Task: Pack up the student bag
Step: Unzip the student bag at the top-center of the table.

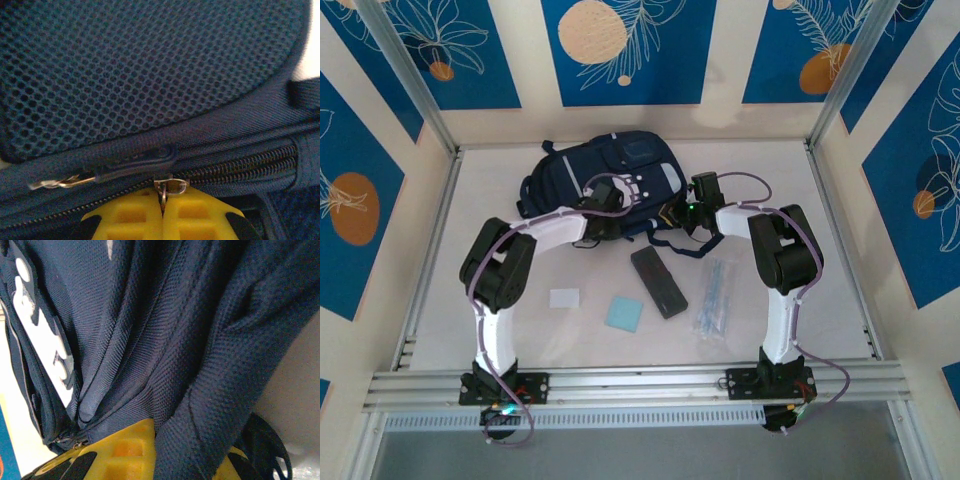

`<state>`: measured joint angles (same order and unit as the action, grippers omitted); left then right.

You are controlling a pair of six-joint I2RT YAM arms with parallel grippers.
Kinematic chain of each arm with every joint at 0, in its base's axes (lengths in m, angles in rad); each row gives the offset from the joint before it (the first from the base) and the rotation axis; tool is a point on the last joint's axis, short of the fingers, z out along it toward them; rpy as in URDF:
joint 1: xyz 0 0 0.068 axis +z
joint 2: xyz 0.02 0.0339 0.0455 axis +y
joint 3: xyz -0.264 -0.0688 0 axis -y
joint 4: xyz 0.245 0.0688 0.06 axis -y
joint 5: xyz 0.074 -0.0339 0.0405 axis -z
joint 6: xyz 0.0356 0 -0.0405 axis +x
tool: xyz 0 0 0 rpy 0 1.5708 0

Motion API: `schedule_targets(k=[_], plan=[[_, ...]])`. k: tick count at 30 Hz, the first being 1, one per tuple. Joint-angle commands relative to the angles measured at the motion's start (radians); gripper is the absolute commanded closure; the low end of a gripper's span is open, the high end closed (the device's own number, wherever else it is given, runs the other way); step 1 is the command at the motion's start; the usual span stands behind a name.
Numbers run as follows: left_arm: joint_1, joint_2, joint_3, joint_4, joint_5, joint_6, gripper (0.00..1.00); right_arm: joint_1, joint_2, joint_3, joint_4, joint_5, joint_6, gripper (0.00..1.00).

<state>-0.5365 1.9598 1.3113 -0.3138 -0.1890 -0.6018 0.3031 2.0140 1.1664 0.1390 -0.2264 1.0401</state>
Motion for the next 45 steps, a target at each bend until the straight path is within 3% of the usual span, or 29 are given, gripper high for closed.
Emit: schedule_targets(k=[1, 5, 8, 13, 17, 21, 22, 29, 31, 34, 38, 45], plan=[[0.111, -0.098, -0.038, -0.069, 0.0, 0.136, 1.0, -0.031, -0.011, -0.035, -0.056, -0.018, -0.03, 1.0], [0.198, -0.12, -0.025, -0.163, 0.102, 0.293, 1.0, -0.061, -0.031, -0.04, -0.079, -0.002, -0.056, 1.0], [0.231, -0.104, 0.019, -0.278, 0.082, 0.392, 1.0, -0.088, -0.043, -0.035, -0.099, 0.006, -0.075, 1.0], [0.256, -0.15, 0.024, -0.316, 0.057, 0.483, 1.0, -0.14, -0.042, 0.014, -0.155, 0.03, -0.121, 1.0], [0.254, -0.177, 0.089, -0.4, 0.271, 0.49, 1.0, -0.184, -0.016, 0.12, -0.237, 0.051, -0.182, 1.0], [0.193, -0.204, 0.15, -0.419, 0.469, 0.418, 1.0, -0.203, 0.011, 0.237, -0.305, -0.004, -0.213, 1.0], [0.175, -0.206, 0.163, -0.415, 0.487, 0.405, 1.0, -0.202, 0.005, 0.242, -0.306, -0.02, -0.213, 0.98], [0.09, -0.159, 0.254, -0.315, 0.608, 0.283, 1.0, -0.194, -0.171, 0.068, -0.249, -0.162, -0.126, 0.16], [0.075, -0.136, 0.268, -0.274, 0.642, 0.246, 1.0, -0.184, -0.237, -0.021, -0.213, -0.193, -0.079, 0.01], [0.052, -0.091, 0.3, -0.239, 0.691, 0.211, 1.0, -0.15, -0.33, -0.147, -0.151, -0.197, 0.016, 0.01], [0.013, -0.059, 0.335, -0.256, 0.665, 0.216, 1.0, -0.071, -0.381, -0.238, -0.06, -0.17, 0.174, 0.01], [-0.015, -0.112, 0.258, -0.221, 0.662, 0.194, 1.0, 0.073, -0.251, -0.217, 0.171, -0.03, 0.354, 0.0]])
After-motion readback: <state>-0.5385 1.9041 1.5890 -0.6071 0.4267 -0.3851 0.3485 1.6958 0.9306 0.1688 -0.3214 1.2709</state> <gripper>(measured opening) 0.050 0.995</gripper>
